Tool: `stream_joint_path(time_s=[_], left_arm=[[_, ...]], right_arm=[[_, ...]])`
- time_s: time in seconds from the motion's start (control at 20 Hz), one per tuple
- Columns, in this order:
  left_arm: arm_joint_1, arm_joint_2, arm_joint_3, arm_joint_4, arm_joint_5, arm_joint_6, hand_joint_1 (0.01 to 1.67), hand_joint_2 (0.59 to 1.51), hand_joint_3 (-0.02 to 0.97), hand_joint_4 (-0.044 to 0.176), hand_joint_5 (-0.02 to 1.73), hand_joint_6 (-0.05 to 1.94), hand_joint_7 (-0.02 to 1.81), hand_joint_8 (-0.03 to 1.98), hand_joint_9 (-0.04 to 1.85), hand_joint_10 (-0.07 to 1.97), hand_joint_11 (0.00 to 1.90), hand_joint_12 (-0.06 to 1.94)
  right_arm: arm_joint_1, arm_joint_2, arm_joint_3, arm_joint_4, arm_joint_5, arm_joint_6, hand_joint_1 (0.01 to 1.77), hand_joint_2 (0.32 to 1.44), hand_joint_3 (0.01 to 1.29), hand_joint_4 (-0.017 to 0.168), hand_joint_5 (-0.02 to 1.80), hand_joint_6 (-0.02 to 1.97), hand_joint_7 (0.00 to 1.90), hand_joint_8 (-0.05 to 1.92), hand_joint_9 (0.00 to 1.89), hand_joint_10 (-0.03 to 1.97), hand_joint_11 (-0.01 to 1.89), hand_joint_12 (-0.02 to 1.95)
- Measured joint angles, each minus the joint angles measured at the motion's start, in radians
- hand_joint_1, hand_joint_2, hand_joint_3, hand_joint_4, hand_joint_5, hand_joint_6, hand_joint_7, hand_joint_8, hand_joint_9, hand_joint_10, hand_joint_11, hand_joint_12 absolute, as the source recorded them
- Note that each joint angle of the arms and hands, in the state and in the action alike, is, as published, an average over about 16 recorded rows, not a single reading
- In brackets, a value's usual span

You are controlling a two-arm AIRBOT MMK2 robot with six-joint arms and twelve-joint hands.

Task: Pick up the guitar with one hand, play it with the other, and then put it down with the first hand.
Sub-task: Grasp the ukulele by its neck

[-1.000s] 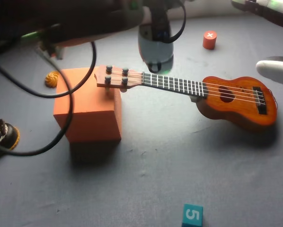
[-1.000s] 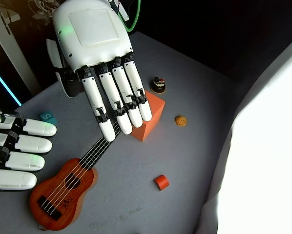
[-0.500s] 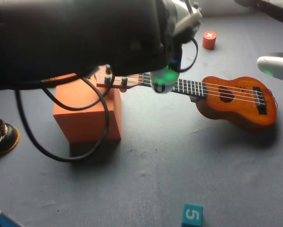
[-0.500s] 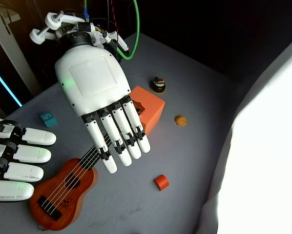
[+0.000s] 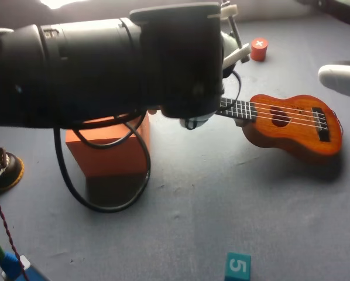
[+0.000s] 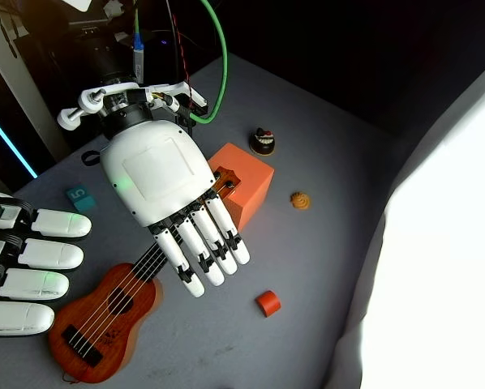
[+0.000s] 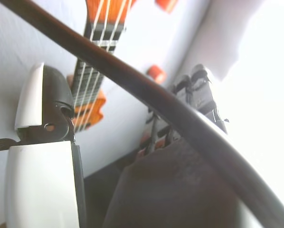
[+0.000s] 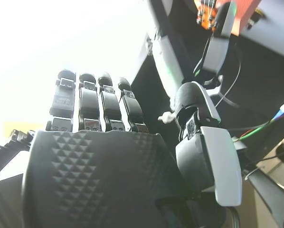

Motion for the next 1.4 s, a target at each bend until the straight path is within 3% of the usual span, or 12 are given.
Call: stream_joint_path(time_s=[0.45, 1.4], left_arm=[[0.057, -0.036, 0.043, 0.038, 0.016, -0.014, 1.32, 1.022, 0.012, 0.017, 0.02, 0.01, 0.02, -0.01, 0.02, 0.01, 0.02, 0.01], [0.128, -0.100, 0.090, 0.087, 0.005, -0.058, 1.32, 1.017, 0.012, 0.023, 0.02, 0.01, 0.01, -0.01, 0.02, 0.01, 0.02, 0.01]], right_arm=[[0.000, 0.000, 0.020, -0.087, -0.002, 0.100, 0.13, 1.37, 0.02, 0.003, 0.02, 0.04, 0.01, 0.01, 0.02, 0.00, 0.02, 0.01], [0.000, 0.000, 0.021, -0.088, -0.003, 0.095, 0.15, 1.37, 0.02, 0.003, 0.03, 0.04, 0.02, 0.01, 0.02, 0.00, 0.02, 0.01]])
